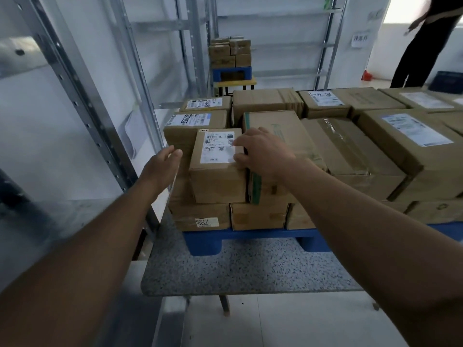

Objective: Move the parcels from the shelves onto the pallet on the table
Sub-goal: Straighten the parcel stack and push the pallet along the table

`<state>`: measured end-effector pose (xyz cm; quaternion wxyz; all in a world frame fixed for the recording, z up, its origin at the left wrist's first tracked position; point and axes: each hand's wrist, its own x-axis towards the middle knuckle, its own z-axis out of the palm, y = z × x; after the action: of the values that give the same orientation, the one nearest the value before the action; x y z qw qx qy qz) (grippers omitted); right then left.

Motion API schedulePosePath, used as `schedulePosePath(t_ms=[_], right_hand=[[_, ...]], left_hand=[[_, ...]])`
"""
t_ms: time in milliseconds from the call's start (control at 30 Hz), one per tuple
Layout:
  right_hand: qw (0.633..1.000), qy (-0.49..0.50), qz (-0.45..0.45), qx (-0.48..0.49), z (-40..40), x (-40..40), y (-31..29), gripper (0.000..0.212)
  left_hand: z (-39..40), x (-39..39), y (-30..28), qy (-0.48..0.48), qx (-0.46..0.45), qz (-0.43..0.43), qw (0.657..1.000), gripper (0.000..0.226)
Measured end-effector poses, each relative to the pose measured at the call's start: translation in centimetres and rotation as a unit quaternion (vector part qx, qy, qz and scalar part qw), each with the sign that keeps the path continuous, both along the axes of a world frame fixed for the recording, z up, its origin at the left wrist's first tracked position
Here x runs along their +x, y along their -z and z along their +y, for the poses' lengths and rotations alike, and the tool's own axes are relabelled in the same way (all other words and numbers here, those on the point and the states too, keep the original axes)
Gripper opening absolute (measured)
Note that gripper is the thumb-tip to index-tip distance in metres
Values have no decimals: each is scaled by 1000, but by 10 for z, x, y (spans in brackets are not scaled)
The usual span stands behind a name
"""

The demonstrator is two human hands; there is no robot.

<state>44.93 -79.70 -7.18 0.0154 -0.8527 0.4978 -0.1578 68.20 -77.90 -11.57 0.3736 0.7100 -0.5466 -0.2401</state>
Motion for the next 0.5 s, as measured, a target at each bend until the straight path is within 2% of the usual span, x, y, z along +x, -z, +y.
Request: schedulePosePath(t_ms=[267,500], right_hand=[[999,42,3,-6,-35,3,0,32],[999,41,15,-20,-104,7,-21,28]], left_hand=[[-40,14,-9,-17,-32,-27,999,50],[-97,23,-15,-54,-39,-23,997,51]])
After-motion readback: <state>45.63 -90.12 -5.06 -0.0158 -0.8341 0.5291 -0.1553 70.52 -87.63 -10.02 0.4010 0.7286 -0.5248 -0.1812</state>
